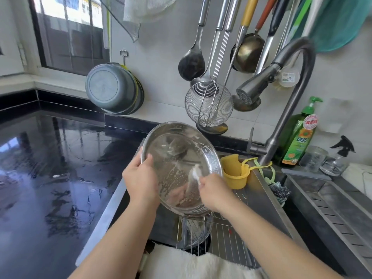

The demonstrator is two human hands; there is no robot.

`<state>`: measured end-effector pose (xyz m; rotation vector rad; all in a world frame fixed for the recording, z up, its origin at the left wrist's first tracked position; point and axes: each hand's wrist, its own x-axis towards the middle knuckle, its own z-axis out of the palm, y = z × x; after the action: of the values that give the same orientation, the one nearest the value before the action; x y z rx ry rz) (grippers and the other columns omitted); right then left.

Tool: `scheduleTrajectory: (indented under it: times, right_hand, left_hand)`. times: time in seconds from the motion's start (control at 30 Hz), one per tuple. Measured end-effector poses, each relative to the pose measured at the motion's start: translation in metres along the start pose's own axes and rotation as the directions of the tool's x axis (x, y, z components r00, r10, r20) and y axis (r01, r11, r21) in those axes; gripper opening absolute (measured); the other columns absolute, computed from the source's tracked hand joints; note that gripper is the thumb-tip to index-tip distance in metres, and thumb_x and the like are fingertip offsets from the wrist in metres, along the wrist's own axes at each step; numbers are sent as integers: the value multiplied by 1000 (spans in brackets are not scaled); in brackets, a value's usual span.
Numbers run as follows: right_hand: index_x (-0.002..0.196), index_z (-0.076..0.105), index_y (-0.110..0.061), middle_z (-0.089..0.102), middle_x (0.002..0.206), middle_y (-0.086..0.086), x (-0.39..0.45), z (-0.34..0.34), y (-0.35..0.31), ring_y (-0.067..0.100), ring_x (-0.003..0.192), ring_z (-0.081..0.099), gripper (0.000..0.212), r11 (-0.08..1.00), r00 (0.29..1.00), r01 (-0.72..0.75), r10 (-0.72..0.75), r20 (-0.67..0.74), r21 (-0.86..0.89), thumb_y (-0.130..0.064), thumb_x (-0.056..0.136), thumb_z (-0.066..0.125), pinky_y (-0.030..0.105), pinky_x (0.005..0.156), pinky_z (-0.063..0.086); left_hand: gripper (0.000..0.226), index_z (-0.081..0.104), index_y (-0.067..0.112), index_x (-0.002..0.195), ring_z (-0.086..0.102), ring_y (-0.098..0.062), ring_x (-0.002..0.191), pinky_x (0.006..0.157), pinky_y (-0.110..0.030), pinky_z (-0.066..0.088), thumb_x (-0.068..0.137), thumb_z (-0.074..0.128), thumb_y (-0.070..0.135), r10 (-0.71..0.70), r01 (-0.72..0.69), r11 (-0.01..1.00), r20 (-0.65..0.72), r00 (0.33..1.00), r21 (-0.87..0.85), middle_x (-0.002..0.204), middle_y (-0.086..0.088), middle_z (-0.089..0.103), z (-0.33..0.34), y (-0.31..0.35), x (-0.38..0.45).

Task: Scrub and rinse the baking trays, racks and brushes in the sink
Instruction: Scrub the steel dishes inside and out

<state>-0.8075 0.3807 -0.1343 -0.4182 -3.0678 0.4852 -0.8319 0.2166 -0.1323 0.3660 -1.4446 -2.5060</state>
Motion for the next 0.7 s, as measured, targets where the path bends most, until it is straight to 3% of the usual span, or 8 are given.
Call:
scheduleTrajectory:
  times: [0.1,0.2,0.27,0.33,0.4,0.53,0.6,0.7]
  right_hand:
    - [137,59,-8,52,127,12,-4,-2,-1,25,95,60,37,999,999,-37,37,-28,-8,-13,103,46,37,77,53]
    - [139,53,-4,48,136,13,5,-12,2,30,103,59,42,973,966,-229,229,-118,15,-13,97,54,35,76,48]
    - [136,56,-5,48,133,13,-3,-4,-16,28,105,59,39,989,985,-143,146,-95,31,-11,97,56,35,84,53]
    - [131,62,-8,49,127,10,-12,9,-29,24,97,55,33,998,999,6,-3,-50,60,-10,99,51,32,83,49]
    - [131,61,-12,50,129,10,-9,8,-28,26,97,55,33,999,997,21,-18,-79,39,-9,100,48,32,79,43]
    - [143,50,-8,50,134,14,9,-14,-17,32,111,60,49,967,952,-253,255,-168,30,-6,95,55,39,87,55]
    - [142,52,-10,55,122,9,5,-12,-27,25,101,62,42,990,980,-141,144,-139,32,-11,99,52,36,82,55]
    - [136,59,-11,61,108,6,-3,-7,-26,20,89,61,35,999,997,8,-5,-80,37,-15,105,43,32,73,54]
  left_hand:
    - [29,81,32,110,74,-18,96,91,-38,59,99,61,14,-40,36,997,-54,998,-74,98,10,80,-4,0,7]
    - [29,82,35,100,63,-8,79,75,-28,53,99,62,15,-25,24,999,-18,1000,-38,83,13,72,1,-1,0]
    - [30,82,36,100,60,-10,74,70,-27,50,99,62,13,-26,26,999,-15,1000,-22,78,12,70,1,-1,-2]
    - [29,82,33,102,71,-13,87,84,-33,58,99,62,13,-49,46,998,-52,997,-49,89,10,78,-2,-2,3]
    - [26,82,30,106,73,-19,96,94,-42,59,98,63,14,-70,64,994,-71,995,-88,97,6,79,-4,-1,7]
    - [35,81,38,81,59,-16,79,69,-31,50,98,63,14,-26,25,998,-10,1000,-55,82,5,69,3,-1,-2]
    - [40,79,41,77,63,-15,82,69,-28,50,99,62,13,-33,33,998,-14,999,-52,85,9,71,3,0,-1]
    - [36,81,38,83,73,-17,93,88,-37,59,99,62,12,-68,60,993,-72,995,-101,89,11,79,-3,1,6]
